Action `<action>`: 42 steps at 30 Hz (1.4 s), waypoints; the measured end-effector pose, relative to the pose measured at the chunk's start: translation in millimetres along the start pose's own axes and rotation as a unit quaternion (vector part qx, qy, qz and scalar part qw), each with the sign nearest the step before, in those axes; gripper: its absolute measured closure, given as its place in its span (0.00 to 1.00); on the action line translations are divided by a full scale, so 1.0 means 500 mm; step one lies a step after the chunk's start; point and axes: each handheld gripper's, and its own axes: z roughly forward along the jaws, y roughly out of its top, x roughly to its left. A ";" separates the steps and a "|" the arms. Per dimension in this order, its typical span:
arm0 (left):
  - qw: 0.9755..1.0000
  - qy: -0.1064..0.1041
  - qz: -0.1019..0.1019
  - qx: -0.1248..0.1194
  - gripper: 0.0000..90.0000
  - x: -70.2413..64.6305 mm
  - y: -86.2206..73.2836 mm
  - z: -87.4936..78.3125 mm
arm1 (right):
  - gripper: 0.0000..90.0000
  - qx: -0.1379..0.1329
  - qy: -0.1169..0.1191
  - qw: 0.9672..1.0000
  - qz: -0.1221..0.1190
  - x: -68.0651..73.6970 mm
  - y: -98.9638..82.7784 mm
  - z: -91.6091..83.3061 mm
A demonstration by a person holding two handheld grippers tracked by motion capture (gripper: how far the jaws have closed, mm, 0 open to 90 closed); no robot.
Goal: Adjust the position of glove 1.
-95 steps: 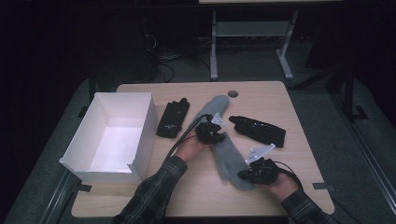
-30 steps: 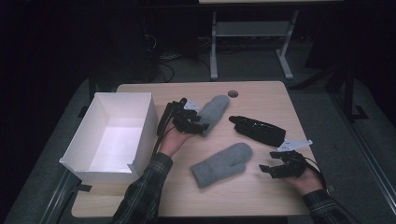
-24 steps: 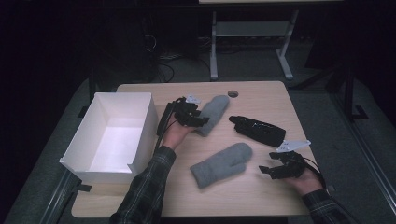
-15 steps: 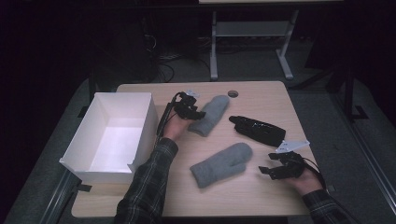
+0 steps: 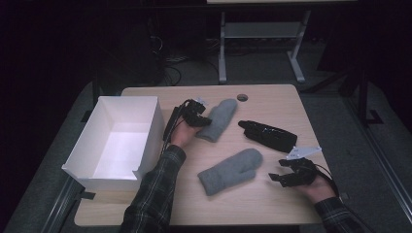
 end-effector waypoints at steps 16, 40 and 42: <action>0.998 -0.035 0.024 -0.044 0.97 -0.077 -0.049 -0.134 | 0.33 -0.005 -0.007 1.000 -0.002 0.001 0.002 -0.003; 0.990 -0.016 0.129 -0.048 0.97 -0.188 -0.101 -0.226 | 1.00 -0.003 0.095 0.994 -0.052 0.119 0.120 0.063; 0.990 -0.017 0.131 -0.047 0.97 -0.190 -0.110 -0.228 | 1.00 0.011 0.075 0.995 -0.063 0.121 0.126 0.082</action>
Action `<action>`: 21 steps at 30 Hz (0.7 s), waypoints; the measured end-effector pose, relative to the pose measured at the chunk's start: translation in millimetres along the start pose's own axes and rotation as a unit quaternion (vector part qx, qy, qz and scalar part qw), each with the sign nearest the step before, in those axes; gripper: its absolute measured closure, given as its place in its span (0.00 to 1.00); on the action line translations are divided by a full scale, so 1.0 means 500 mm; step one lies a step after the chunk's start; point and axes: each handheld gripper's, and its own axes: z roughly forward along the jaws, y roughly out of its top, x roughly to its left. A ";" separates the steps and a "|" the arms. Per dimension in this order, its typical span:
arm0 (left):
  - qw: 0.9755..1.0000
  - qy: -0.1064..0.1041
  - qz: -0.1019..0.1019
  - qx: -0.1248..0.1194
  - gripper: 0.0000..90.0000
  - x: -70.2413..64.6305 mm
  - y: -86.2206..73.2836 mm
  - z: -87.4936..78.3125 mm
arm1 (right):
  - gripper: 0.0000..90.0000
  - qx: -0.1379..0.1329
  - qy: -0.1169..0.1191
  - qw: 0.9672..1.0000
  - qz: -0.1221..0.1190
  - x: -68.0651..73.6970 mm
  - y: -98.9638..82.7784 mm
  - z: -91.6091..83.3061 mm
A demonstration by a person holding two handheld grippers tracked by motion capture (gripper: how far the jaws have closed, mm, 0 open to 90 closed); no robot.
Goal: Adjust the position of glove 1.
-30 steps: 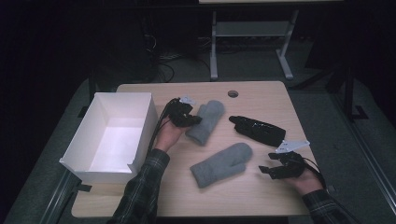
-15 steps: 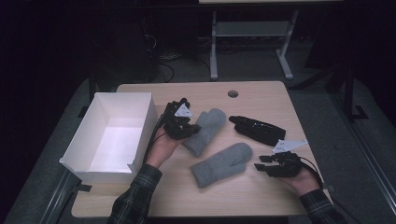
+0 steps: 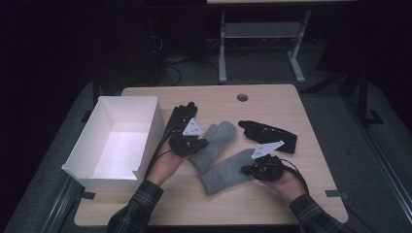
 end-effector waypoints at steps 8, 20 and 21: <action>1.000 -0.014 0.013 -0.004 0.97 -0.014 -0.009 -0.009 | 1.00 0.026 -0.036 0.999 0.017 -0.036 -0.003 0.020; 0.998 -0.044 0.035 -0.027 0.97 -0.057 0.011 0.000 | 1.00 0.018 -0.042 0.999 0.020 -0.058 0.022 0.046; 0.998 -0.050 0.034 -0.032 0.97 -0.062 0.014 0.003 | 1.00 0.018 -0.042 0.999 0.021 -0.057 0.022 0.045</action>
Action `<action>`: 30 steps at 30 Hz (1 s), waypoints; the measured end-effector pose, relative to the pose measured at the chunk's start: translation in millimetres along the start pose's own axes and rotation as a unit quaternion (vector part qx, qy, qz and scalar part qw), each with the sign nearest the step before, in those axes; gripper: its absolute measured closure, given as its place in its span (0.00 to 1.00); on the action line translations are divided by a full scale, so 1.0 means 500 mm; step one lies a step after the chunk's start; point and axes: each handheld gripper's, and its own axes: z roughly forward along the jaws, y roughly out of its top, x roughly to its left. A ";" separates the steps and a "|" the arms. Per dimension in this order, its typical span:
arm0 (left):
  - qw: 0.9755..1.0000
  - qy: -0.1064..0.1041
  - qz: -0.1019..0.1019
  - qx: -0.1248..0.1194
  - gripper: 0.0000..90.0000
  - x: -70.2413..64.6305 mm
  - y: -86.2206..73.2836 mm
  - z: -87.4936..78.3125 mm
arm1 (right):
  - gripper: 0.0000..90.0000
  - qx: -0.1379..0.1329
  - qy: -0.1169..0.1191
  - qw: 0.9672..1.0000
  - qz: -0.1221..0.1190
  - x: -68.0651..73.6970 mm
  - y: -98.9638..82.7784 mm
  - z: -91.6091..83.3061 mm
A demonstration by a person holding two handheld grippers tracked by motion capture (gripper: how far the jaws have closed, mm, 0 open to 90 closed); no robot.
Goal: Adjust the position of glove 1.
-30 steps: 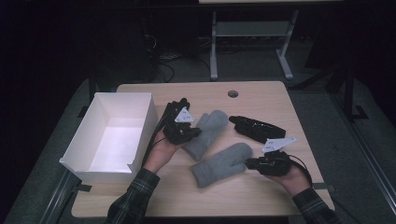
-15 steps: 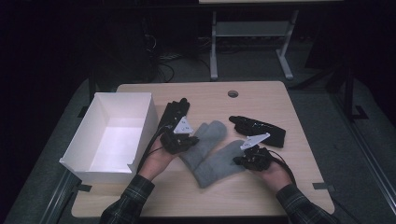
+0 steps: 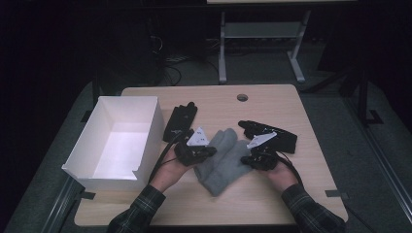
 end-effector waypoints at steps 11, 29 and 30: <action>0.994 -0.105 -0.020 -0.039 0.87 -0.032 0.018 0.024 | 1.00 -0.003 0.003 1.000 0.002 -0.003 -0.004 -0.009; 0.984 -0.167 -0.030 -0.049 0.97 -0.067 0.039 0.071 | 0.99 -0.021 -0.008 0.999 0.023 -0.028 -0.033 -0.063; 0.985 -0.161 -0.029 -0.052 0.97 -0.066 0.042 0.071 | 0.99 -0.021 -0.008 0.999 0.023 -0.028 -0.033 -0.063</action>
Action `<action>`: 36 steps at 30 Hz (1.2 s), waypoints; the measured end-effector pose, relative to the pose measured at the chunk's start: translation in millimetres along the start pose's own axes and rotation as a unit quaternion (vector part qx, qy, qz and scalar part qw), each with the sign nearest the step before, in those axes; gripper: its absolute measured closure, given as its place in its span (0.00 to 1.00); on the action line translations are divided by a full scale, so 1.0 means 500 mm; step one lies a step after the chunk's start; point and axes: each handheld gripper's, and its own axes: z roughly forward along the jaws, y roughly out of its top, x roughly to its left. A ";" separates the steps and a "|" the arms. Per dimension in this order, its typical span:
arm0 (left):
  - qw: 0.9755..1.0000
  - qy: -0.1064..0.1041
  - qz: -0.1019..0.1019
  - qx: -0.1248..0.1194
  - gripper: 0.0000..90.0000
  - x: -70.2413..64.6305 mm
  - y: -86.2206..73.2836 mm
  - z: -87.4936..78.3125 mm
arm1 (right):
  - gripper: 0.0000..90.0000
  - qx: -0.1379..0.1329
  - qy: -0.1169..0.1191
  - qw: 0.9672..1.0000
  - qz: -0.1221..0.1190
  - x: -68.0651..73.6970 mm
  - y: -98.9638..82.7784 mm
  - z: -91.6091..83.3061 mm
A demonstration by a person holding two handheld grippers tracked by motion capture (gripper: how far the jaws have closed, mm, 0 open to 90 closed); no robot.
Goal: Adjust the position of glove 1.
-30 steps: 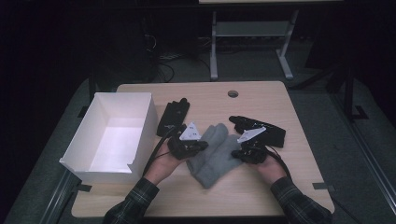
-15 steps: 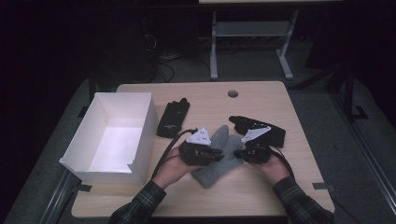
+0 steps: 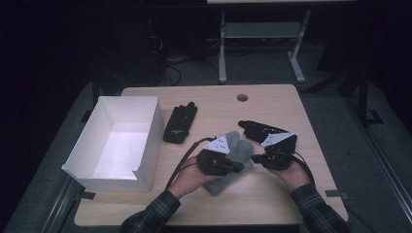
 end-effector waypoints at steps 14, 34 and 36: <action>0.994 0.106 -0.015 0.010 1.00 0.095 0.022 -0.050 | 0.99 0.005 0.002 1.000 -0.009 0.006 -0.002 0.000; 0.991 0.100 0.010 0.086 0.97 0.101 0.038 0.059 | 0.95 0.008 0.009 1.000 -0.015 0.008 -0.003 0.003; 0.991 0.105 0.008 0.086 0.90 0.101 0.048 0.059 | 0.93 0.009 0.009 1.000 -0.014 0.008 -0.003 0.003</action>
